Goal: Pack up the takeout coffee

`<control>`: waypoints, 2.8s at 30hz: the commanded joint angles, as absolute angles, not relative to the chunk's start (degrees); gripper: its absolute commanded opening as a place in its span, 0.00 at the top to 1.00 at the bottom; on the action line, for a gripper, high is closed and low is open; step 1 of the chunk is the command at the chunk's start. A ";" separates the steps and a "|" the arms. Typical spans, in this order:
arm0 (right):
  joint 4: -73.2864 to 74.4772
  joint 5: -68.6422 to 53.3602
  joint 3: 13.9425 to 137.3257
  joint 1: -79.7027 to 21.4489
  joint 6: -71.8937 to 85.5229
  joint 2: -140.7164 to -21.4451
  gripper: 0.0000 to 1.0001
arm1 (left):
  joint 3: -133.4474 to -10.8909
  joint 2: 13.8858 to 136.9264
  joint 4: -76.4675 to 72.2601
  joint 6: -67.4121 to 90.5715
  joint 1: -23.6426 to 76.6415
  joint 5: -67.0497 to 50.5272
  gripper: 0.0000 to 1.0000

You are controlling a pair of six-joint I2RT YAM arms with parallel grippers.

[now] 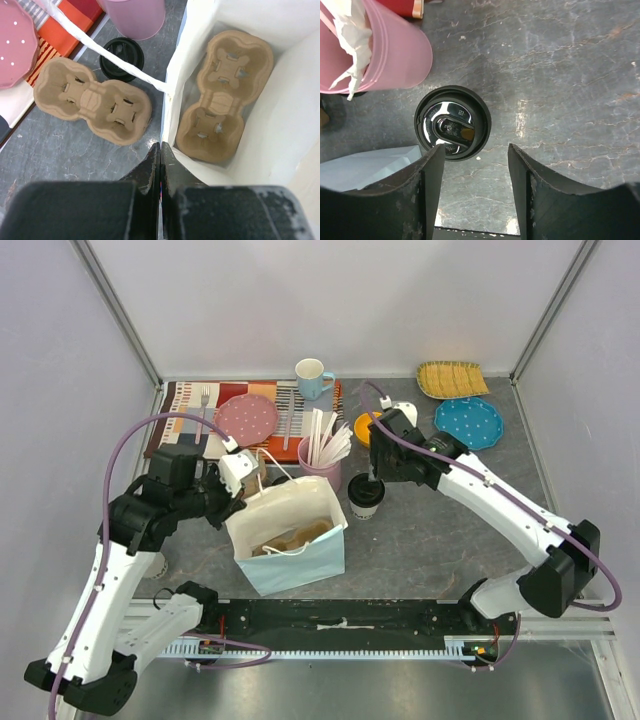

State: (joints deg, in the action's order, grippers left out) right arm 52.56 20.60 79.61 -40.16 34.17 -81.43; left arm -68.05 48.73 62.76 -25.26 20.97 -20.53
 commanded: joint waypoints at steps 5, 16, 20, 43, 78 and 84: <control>47.99 20.21 76.55 -40.25 35.42 -84.72 0.47 | -67.85 48.69 61.88 -26.28 20.65 -21.09 0.98; 47.02 21.09 76.99 -40.34 35.68 -90.44 0.58 | -66.89 47.73 60.65 -26.01 20.65 -23.29 0.98; 47.11 20.57 76.55 -40.25 36.04 -90.97 0.62 | -66.80 47.64 60.03 -25.49 20.65 -23.82 0.98; 54.58 24.08 81.65 -40.87 33.93 -90.88 0.58 | -65.83 47.64 58.62 -25.49 20.65 -25.40 0.98; 51.15 18.02 77.87 -42.10 36.30 -91.93 0.69 | -66.18 47.29 58.45 -25.84 20.65 -25.84 0.98; 51.07 18.63 78.40 -42.01 35.77 -92.37 0.82 | -66.09 46.93 58.45 -25.40 20.65 -26.19 0.98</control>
